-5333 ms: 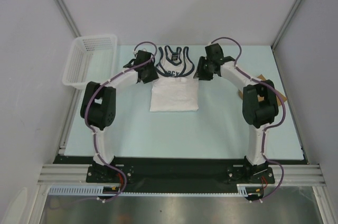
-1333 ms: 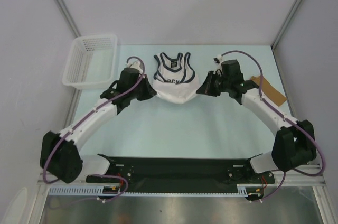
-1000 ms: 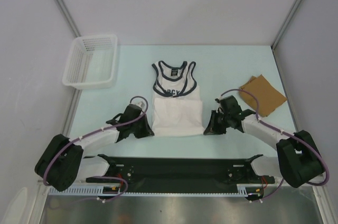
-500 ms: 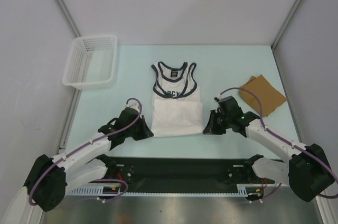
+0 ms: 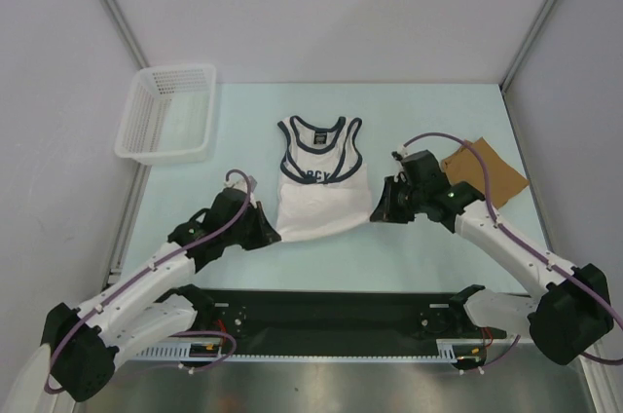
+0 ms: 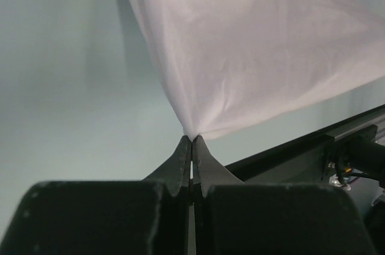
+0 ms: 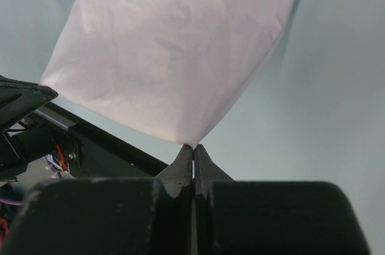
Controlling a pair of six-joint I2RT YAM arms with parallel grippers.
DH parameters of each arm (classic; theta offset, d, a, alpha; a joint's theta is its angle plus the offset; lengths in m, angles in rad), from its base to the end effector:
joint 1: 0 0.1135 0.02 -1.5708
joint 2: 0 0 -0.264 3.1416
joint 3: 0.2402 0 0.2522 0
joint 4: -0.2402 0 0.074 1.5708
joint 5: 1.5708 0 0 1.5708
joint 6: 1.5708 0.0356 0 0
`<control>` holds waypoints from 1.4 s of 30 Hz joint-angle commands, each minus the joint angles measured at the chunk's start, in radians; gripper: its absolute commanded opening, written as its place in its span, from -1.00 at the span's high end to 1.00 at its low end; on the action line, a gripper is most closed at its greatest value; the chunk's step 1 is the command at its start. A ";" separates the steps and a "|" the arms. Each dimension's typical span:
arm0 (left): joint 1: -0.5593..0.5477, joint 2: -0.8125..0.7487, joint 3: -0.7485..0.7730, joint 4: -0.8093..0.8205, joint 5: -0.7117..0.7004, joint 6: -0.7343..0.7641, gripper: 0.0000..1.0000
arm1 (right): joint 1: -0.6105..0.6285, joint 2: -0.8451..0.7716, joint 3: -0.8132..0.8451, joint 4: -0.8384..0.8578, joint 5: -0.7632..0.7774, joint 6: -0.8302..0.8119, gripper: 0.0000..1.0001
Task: Fold and stack the tank tops
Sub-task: Fold the tank top
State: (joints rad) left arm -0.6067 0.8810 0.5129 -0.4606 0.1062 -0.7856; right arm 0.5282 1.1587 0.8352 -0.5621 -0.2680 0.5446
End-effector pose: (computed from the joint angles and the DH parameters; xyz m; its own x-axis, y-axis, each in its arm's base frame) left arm 0.1425 -0.1035 0.2043 -0.8707 -0.2518 -0.4225 0.0142 0.8459 -0.5332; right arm 0.1975 0.1261 0.2505 -0.8988 0.0540 -0.4351 -0.1930 0.8423 0.5032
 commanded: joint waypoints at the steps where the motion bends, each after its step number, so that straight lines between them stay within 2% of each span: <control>1: -0.008 -0.022 0.096 -0.061 -0.014 0.002 0.99 | 0.001 -0.013 0.088 -0.061 0.029 -0.040 1.00; 10: -0.103 -0.070 0.015 -0.055 -0.011 -0.078 0.99 | 0.010 -0.197 -0.053 -0.130 0.018 0.017 1.00; 17: -0.321 -0.070 -0.030 -0.024 -0.088 -0.225 0.99 | 0.064 -0.306 -0.145 -0.185 0.036 0.074 1.00; 22: -0.355 -0.063 -0.016 -0.021 -0.103 -0.245 0.99 | 0.070 -0.326 -0.131 -0.196 0.053 0.072 1.00; 28: -0.317 -0.024 0.125 -0.110 -0.160 -0.167 0.98 | 0.050 -0.190 0.030 -0.200 0.079 -0.014 1.00; 31: -0.249 0.012 0.203 -0.145 -0.149 -0.101 0.98 | 0.013 -0.111 0.120 -0.188 0.066 -0.064 1.00; 35: -0.087 0.049 0.286 -0.152 -0.077 0.006 0.99 | -0.043 -0.016 0.218 -0.157 0.029 -0.110 1.00; 42: 0.039 0.197 0.464 -0.148 -0.022 0.109 0.99 | -0.117 0.169 0.406 -0.124 -0.030 -0.156 1.00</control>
State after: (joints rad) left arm -0.6033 1.0370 0.8795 -0.6113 0.0391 -0.7650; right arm 0.4351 1.2789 1.1542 -0.7265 -0.2607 0.4347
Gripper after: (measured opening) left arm 0.010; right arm 0.011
